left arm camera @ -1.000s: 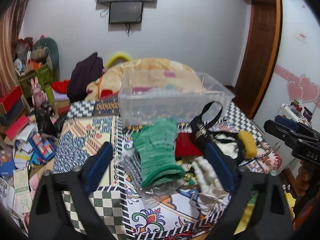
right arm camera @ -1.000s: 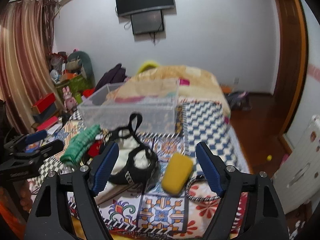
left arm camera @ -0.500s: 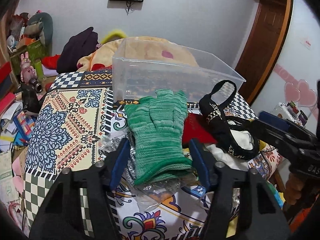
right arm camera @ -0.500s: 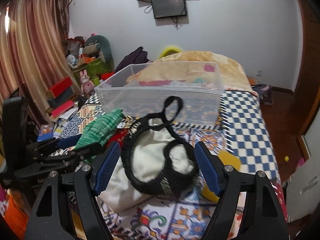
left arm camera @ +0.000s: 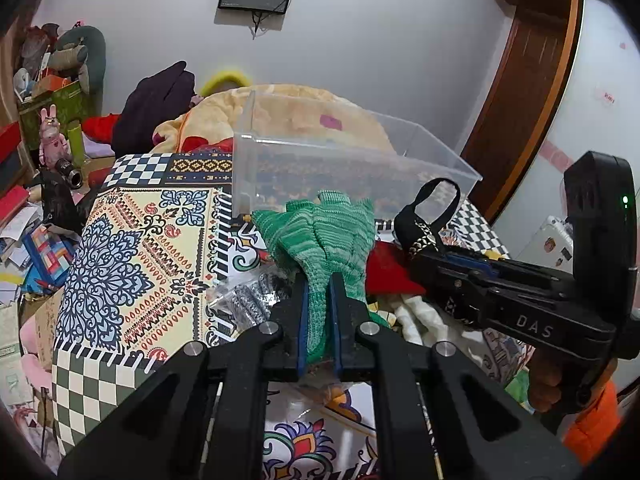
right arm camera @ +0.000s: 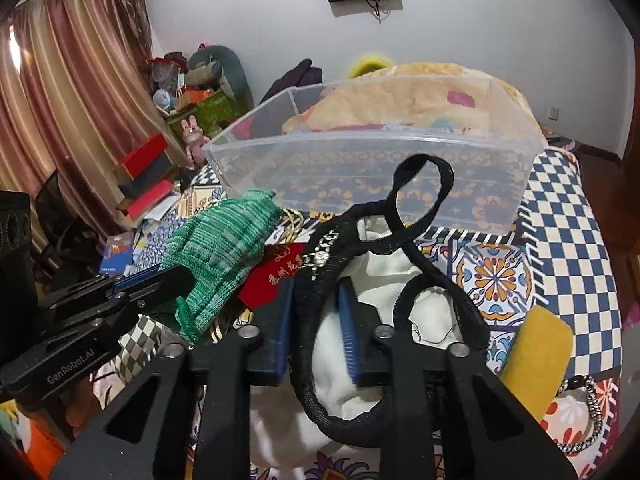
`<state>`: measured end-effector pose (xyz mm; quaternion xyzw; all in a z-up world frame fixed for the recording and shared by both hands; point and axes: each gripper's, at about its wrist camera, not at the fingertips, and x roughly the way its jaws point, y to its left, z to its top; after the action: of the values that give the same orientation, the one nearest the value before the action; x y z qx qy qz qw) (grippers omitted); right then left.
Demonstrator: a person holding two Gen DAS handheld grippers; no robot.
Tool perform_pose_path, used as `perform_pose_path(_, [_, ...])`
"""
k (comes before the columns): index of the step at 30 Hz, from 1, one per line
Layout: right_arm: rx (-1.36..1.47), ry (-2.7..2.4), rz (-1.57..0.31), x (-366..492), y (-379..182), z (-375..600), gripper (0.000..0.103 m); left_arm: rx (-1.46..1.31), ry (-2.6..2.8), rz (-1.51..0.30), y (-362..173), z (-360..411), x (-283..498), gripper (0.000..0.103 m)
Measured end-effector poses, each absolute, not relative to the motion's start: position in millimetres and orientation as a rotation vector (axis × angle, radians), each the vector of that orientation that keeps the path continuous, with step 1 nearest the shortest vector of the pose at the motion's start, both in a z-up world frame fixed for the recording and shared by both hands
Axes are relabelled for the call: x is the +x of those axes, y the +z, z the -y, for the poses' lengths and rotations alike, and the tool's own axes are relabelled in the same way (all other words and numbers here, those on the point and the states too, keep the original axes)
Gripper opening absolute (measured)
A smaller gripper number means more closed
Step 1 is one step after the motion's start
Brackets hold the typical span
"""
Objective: Organize soft objects
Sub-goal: 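Grasp the green knit glove with the left tool while the right tool grasps the black strappy item, then carry the glove and black item into the clear box and open both tools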
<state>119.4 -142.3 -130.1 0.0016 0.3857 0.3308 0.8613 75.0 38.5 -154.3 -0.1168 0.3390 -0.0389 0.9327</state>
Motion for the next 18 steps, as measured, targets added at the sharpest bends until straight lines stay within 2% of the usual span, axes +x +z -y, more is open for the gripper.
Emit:
perform_pose_path(6, [0.016,0.66,-0.738,111,-111,158,0.012,-0.236,-0.085,-0.662,-141,-38,70,0.006])
perform_pose_path(18, [0.048,0.611,-0.584,102,-65,184,0.01,-0.164,-0.082,-0.506,-81,-34,62,0.005])
